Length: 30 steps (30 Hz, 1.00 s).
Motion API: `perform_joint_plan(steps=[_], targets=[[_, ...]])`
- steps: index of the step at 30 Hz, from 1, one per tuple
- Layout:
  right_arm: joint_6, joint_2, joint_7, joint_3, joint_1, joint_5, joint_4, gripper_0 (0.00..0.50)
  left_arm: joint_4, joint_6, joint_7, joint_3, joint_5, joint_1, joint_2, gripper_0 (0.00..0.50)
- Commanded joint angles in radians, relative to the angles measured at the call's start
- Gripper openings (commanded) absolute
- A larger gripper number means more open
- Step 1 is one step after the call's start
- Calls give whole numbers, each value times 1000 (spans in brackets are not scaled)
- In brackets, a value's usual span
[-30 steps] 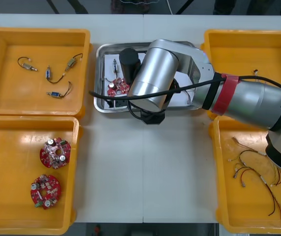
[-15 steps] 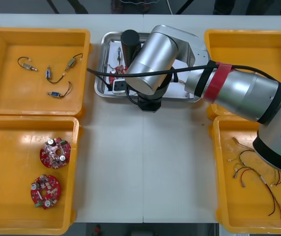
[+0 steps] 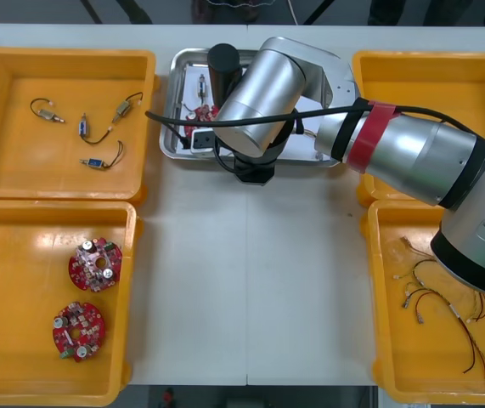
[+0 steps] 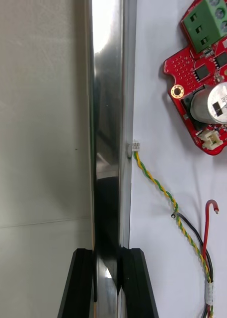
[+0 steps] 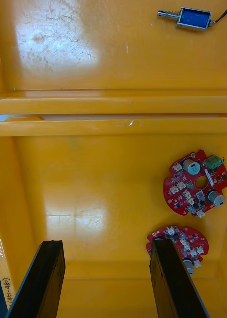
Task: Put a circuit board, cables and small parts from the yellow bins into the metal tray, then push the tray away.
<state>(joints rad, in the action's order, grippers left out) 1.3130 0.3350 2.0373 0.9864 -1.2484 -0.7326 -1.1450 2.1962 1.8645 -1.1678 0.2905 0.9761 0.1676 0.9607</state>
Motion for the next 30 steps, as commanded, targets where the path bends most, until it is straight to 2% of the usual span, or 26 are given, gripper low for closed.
perform_joint_plan(steps=[1, 19, 30], targets=[[-29, -24, 54, -29, -69, 9, 17, 0, 28, -10, -38, 30, 7, -22, 3, 500], [-121, -50, 81, -29, -103, 41, 128, 0, 28, -10, -38, 30, 7, -22, 3, 500], [-140, -53, 92, -29, -103, 56, 137, 0, 28, -10, -38, 30, 7, -22, 3, 500]])
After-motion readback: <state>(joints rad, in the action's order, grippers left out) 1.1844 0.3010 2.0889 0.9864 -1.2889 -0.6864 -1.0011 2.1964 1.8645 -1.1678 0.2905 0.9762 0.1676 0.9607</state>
